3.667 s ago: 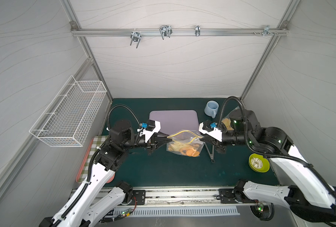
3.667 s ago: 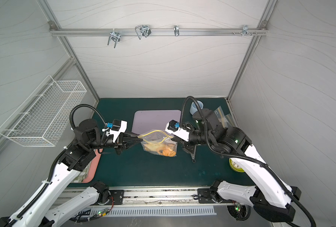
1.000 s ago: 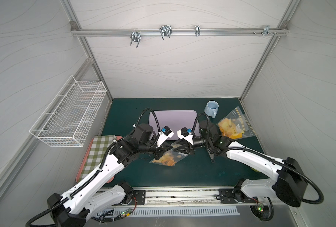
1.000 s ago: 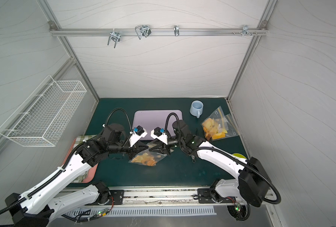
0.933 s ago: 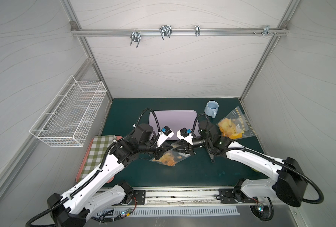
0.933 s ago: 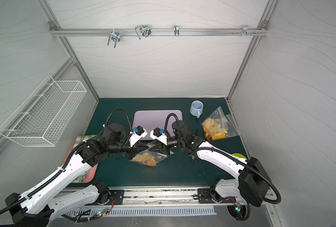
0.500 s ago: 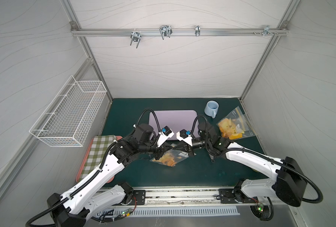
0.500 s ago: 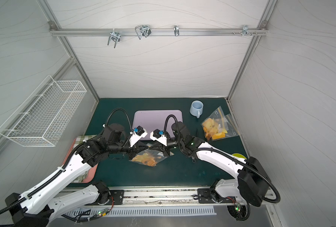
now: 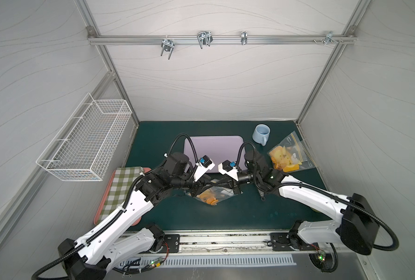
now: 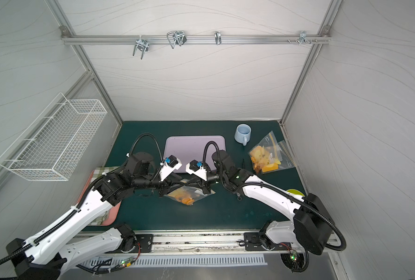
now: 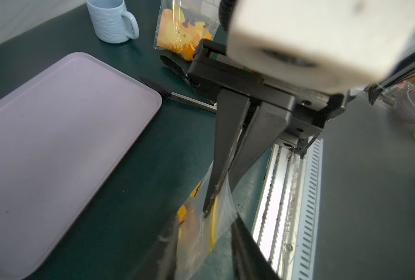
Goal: Put the cookies into a resealable bag to prevent moisture
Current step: Close the ziploc bag at the center of the board.
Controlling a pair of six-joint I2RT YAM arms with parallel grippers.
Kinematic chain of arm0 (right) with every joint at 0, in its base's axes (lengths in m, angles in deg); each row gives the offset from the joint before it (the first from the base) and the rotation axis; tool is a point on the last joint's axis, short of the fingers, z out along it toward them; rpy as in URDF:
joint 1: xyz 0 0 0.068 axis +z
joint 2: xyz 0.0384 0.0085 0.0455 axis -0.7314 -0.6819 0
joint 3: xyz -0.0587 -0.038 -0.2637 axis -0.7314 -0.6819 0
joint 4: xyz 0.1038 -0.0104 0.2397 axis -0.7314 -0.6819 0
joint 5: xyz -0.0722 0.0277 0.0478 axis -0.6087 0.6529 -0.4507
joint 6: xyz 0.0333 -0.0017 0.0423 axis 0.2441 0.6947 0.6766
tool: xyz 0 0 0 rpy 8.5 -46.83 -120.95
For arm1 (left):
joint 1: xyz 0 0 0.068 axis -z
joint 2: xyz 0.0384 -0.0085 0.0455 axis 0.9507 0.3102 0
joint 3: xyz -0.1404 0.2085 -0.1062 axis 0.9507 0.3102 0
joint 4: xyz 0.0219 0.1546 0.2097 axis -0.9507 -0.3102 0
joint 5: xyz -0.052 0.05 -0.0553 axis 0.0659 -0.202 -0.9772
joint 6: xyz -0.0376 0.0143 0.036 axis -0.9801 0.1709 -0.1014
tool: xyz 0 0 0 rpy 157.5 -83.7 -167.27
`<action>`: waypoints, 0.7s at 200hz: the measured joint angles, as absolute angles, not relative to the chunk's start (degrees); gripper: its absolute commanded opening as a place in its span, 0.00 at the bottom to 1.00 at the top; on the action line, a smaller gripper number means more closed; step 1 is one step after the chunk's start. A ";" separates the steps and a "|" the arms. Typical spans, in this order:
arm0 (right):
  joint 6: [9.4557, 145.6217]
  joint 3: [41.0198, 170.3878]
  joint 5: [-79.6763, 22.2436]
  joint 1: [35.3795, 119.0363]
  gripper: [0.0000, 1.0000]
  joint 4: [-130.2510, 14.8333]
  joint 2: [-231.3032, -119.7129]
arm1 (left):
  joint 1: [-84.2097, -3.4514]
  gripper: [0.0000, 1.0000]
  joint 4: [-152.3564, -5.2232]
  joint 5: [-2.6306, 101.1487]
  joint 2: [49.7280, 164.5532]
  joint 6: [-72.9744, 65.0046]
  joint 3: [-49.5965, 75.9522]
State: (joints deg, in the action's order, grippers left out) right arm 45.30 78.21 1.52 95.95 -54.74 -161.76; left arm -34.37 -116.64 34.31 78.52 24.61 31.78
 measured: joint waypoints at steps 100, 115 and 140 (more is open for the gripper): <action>46.64 78.21 1.74 95.95 0.00 -54.30 -161.73 | -34.37 0.00 -116.69 32.32 78.56 25.03 31.78; 46.99 78.21 1.55 95.93 0.00 -54.21 -161.73 | -34.37 0.00 -116.69 32.39 78.56 25.03 31.78; 47.07 77.83 1.33 95.71 0.44 -54.23 -161.38 | -34.37 0.00 -116.69 32.41 78.56 25.03 31.78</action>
